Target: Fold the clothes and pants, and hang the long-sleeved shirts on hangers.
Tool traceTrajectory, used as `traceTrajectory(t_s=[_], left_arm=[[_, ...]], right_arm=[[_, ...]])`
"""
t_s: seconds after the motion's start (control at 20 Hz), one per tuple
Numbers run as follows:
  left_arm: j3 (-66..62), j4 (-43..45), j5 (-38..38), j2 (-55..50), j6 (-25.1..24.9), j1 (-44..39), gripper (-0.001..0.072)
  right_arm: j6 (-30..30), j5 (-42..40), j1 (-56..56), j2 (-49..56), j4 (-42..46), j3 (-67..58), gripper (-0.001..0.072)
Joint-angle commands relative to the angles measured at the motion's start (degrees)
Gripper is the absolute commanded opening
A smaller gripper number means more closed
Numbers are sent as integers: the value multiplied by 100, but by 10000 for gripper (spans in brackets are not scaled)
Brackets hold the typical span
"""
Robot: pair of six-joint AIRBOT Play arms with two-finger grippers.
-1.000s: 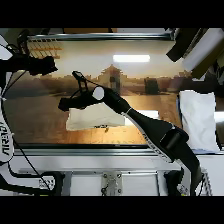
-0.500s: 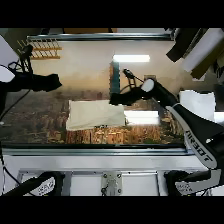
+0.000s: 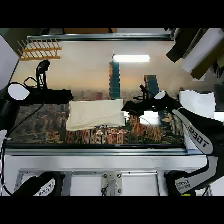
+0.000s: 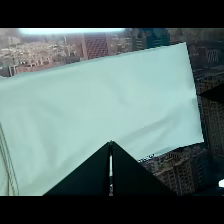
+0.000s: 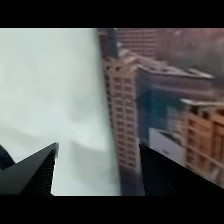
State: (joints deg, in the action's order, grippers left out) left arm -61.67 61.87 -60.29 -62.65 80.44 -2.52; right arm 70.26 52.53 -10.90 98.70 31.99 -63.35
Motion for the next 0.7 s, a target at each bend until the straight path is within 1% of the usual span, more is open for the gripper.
traceTrajectory(t_s=[0.0,0.05,0.2,0.25,0.3,0.35,0.4,0.5,0.55,0.65], left_arm=[[66,-9,57,42,-9,-46,6],[66,-9,55,42,-9,-46,6],[66,-9,50,42,-9,-46,6],[66,-9,46,42,-9,-46,6],[66,-9,44,42,-9,-46,6],[66,-9,42,42,-9,-46,6],[66,-11,37,42,-9,-46,6],[66,-9,31,42,-9,-46,6],[66,-9,31,42,-9,-46,6],[66,-9,31,42,-9,-46,6]], right_arm=[[-811,-83,-417,413,-1370,-70,576],[-833,-85,-581,507,-1539,-166,575],[-837,-94,-1032,739,-1578,-584,572],[-841,-131,-1126,769,-1576,-697,508],[-911,-168,-1198,778,-1576,-802,286],[-1034,-168,-1231,780,-1578,-887,81],[-1119,-157,-1244,776,-1574,-962,10],[-1005,-105,-1150,667,-1388,-1139,10],[-739,-103,-1012,522,-1029,-1237,10],[101,-22,-507,46,227,-1484,10]])
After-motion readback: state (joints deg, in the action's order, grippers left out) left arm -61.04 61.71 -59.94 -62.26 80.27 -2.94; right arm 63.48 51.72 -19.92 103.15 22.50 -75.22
